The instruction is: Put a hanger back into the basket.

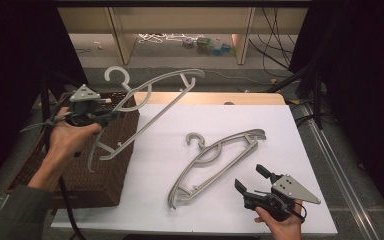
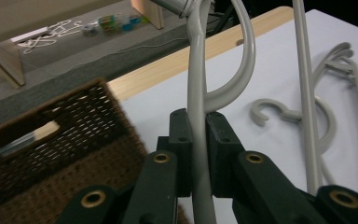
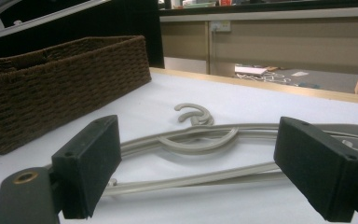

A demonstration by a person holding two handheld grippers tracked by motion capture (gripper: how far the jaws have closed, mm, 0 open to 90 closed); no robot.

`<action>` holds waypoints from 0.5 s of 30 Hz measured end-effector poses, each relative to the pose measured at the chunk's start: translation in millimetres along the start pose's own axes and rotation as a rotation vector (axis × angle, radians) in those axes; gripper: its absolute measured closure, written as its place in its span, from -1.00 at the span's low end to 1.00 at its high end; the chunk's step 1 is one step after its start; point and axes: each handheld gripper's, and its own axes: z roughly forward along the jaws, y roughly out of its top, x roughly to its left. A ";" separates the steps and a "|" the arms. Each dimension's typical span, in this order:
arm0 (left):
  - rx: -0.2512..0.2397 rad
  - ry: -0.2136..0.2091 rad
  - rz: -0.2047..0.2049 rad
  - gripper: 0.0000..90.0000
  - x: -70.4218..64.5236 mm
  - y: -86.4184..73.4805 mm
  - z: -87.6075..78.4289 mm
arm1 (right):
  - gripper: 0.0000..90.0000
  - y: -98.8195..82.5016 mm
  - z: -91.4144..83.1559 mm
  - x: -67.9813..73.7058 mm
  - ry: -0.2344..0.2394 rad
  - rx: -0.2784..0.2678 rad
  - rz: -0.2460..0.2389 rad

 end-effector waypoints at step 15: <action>-0.039 0.130 -0.084 0.82 54.2 -32.4 -23.5 | -0.65 -0.3 0.5 0.3 0.005 0.004 0.007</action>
